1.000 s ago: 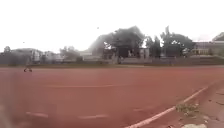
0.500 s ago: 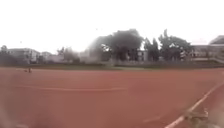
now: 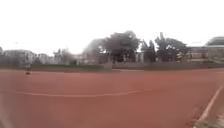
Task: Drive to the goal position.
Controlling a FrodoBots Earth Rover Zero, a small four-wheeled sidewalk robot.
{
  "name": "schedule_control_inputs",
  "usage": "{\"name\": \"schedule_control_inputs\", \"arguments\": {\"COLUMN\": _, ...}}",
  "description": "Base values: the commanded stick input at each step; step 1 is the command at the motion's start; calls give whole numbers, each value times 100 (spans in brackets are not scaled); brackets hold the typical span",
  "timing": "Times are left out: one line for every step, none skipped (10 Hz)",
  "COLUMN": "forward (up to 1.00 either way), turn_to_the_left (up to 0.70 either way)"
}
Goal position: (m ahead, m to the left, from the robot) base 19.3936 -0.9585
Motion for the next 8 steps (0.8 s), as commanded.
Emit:
{"name": "schedule_control_inputs", "arguments": {"forward": 70, "turn_to_the_left": 14}}
{"name": "schedule_control_inputs", "arguments": {"forward": 70, "turn_to_the_left": 14}}
{"name": "schedule_control_inputs", "arguments": {"forward": 70, "turn_to_the_left": 0}}
{"name": "schedule_control_inputs", "arguments": {"forward": 70, "turn_to_the_left": 0}}
{"name": "schedule_control_inputs", "arguments": {"forward": 70, "turn_to_the_left": 0}}
{"name": "schedule_control_inputs", "arguments": {"forward": 70, "turn_to_the_left": 0}}
{"name": "schedule_control_inputs", "arguments": {"forward": 70, "turn_to_the_left": 0}}
{"name": "schedule_control_inputs", "arguments": {"forward": 70, "turn_to_the_left": 0}}
